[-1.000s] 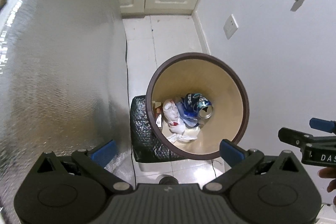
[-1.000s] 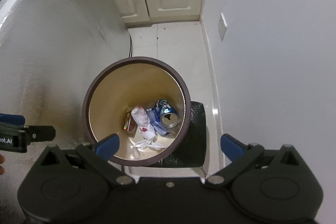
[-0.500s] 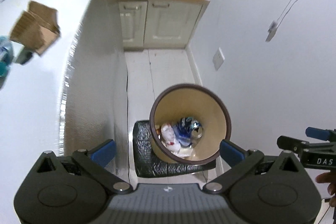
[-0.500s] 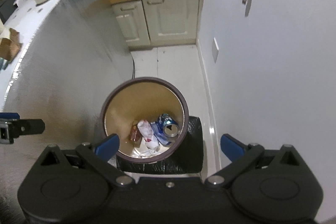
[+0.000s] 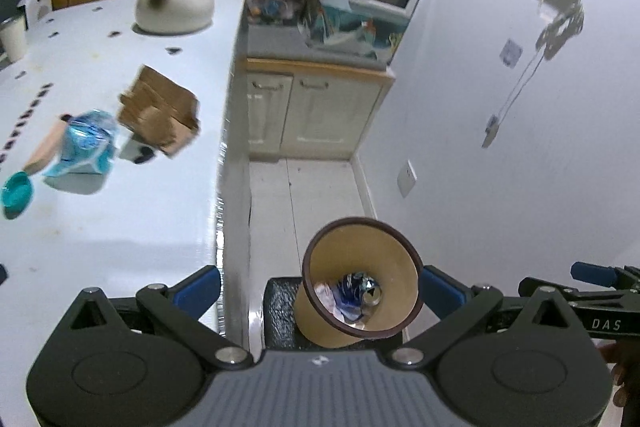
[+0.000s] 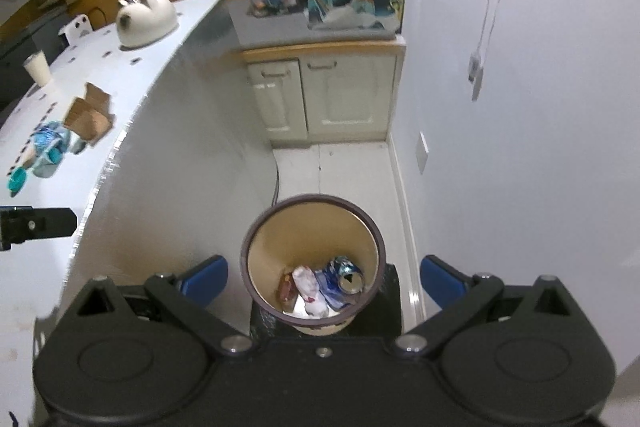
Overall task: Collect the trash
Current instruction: 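Raise both grippers from the bin and move back over the table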
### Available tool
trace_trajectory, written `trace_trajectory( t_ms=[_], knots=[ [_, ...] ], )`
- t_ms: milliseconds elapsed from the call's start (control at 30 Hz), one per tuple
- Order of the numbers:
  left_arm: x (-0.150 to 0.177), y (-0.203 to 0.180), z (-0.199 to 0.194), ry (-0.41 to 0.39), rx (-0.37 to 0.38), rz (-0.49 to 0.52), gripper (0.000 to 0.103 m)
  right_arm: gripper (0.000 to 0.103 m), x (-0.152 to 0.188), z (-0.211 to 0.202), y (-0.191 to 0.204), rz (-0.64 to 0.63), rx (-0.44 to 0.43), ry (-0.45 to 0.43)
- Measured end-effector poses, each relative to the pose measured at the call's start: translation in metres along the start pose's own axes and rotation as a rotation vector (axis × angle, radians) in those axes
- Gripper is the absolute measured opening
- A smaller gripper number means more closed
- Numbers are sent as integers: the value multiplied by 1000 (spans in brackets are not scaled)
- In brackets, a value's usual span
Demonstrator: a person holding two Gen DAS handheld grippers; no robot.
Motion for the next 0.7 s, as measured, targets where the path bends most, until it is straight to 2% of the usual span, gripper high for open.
trace_trajectory(
  t_ms=[267, 700],
  knots=[
    [-4, 32, -59, -94, 7, -3, 103, 103, -6, -47, 49, -15, -14, -99],
    [-7, 126, -132, -199, -31, -25, 103, 103, -12, -95, 153, -42, -43, -216]
  ],
)
Point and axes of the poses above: each gripper's, at about its wrist camera, not at the fingertips, and z roughly the way its jaws point, y to its left, x to its underside, the point moved 3 cm from there along z, roughly the way its jaws point, and after that the axes turned 5 degrees about -y, right-handed, at the moved point
